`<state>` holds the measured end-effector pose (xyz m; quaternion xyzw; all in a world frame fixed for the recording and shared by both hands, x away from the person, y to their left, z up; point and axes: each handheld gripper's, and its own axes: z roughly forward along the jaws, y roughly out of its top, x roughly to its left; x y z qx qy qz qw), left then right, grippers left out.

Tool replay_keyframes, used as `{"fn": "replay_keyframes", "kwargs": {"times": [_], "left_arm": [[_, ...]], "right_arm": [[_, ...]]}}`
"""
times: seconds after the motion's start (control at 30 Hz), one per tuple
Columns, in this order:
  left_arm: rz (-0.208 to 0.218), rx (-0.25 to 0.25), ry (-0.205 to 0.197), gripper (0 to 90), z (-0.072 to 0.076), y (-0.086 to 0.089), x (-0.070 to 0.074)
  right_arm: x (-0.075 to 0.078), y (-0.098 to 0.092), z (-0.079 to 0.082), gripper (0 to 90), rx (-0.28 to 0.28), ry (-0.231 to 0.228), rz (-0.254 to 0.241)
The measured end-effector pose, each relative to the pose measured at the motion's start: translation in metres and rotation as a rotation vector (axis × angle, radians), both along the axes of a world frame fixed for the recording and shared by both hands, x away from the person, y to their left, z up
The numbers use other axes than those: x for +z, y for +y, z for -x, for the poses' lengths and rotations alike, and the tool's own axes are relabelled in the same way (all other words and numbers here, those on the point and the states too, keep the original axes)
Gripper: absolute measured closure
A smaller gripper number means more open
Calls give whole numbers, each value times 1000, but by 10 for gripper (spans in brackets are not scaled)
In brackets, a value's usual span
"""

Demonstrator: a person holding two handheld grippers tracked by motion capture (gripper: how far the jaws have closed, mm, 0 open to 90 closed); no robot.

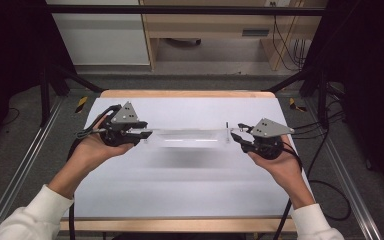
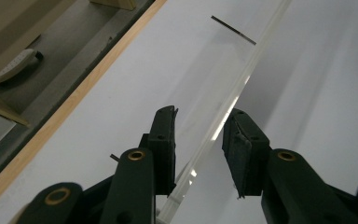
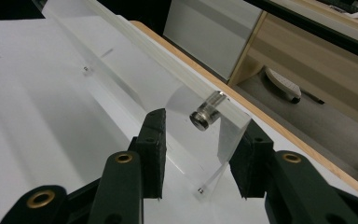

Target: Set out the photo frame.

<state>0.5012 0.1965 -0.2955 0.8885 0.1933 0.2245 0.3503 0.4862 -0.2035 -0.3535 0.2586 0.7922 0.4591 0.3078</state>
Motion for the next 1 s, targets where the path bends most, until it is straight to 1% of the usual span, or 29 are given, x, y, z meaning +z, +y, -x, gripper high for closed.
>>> {"fn": "replay_keyframes", "kwargs": {"times": [0.03, 0.1, 0.13, 0.17, 0.2, 0.23, 0.27, 0.3, 0.33, 0.37, 0.4, 0.47, 0.5, 0.53, 0.6, 0.63, 0.67, 0.7, 0.73, 0.77, 0.83, 0.87, 0.93, 1.0], "left_arm": [[1, 0, -8, 640, -1, 0, 1], [38, 2, -13, 621, -3, 1, 1], [63, 1, -14, 612, -4, 3, 2], [92, 2, -19, 553, -4, 5, 3], [119, 9, -27, 553, -4, 6, 5], [160, 12, -40, 500, -2, 8, 7], [209, 12, -57, 474, 0, 11, 10], [246, 22, -76, 444, 3, 12, 12], [277, 35, -86, 405, 6, 14, 13], [289, 46, -89, 336, 7, 15, 14], [305, 61, -94, 336, 9, 17, 14], [323, 80, -96, 306, 12, 20, 14], [341, 88, -96, 287, 13, 22, 13], [366, 109, -100, 270, 15, 25, 13], [392, 142, -121, 217, 18, 29, 13], [391, 153, -126, 196, 19, 30, 14], [387, 169, -139, 177, 20, 32, 13], [387, 175, -137, 150, 21, 33, 13], [394, 184, -131, 143, 22, 35, 12], [402, 196, -116, 135, 23, 36, 10], [404, 217, -104, 123, 24, 39, 6], [407, 225, -103, 115, 26, 42, 3], [401, 244, -109, 114, 27, 45, -1], [403, 259, -97, 110, 29, 49, -8]], "right_arm": [[1, 0, -1, 604, 0, 2, -1], [2, 0, -4, 605, -4, 8, -6], [3, 0, -5, 605, -3, 9, -7], [4, -1, -8, 605, -6, 15, -12], [4, -1, -8, 605, -6, 15, -12], [5, -1, -9, 605, -4, 17, -13], [5, -1, -10, 605, -7, 18, -15], [6, 0, -12, 604, -9, 20, -17], [7, 0, -13, 604, -10, 23, -19], [8, -1, -16, 604, -12, 25, -24], [8, -1, -16, 604, -12, 25, -24], [9, 0, -18, 603, -19, 26, -21], [10, 0, -19, 603, -20, 26, -20], [10, 0, -20, 603, -22, 28, -21], [12, 1, -23, 602, -26, 29, -23], [12, 1, -24, 601, -29, 30, -24], [13, 1, -26, 600, -31, 31, -27], [13, 1, -28, 599, -35, 34, -30], [14, 1, -29, 599, -37, 35, -31], [14, 1, -30, 598, -38, 34, -33], [15, 1, -33, 596, -41, 40, -40], [15, 1, -34, 596, -42, 41, -42], [16, 1, -36, 595, -42, 44, -50], [16, 1, -38, 593, -44, 45, -58]]}}
